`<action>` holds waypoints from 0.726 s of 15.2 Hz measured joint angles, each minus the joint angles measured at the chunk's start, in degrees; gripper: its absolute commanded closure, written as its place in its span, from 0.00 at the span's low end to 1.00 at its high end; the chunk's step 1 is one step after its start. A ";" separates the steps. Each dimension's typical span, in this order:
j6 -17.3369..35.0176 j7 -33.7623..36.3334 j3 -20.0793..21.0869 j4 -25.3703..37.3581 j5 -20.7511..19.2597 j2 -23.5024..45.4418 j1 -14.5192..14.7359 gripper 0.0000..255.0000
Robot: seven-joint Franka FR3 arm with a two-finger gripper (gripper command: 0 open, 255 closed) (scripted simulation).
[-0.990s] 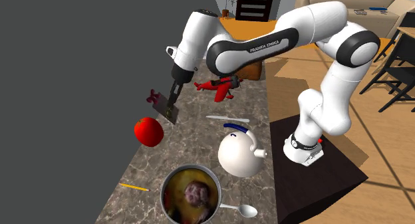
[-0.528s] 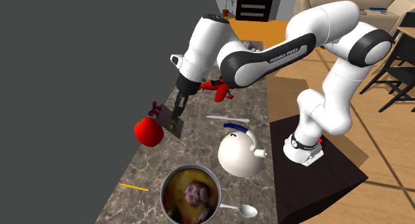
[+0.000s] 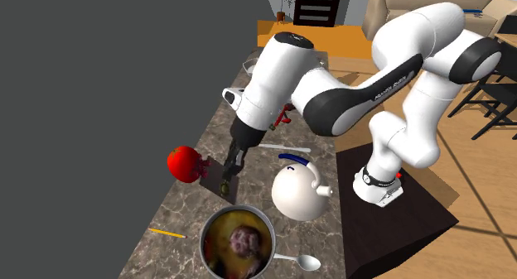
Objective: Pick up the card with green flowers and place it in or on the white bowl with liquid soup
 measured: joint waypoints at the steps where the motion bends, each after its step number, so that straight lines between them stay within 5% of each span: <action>1: -0.34 1.55 0.76 0.19 -0.58 -0.07 0.48 1.00; 11: 1.46 12.15 5.74 -1.21 -4.87 1.22 3.64 1.00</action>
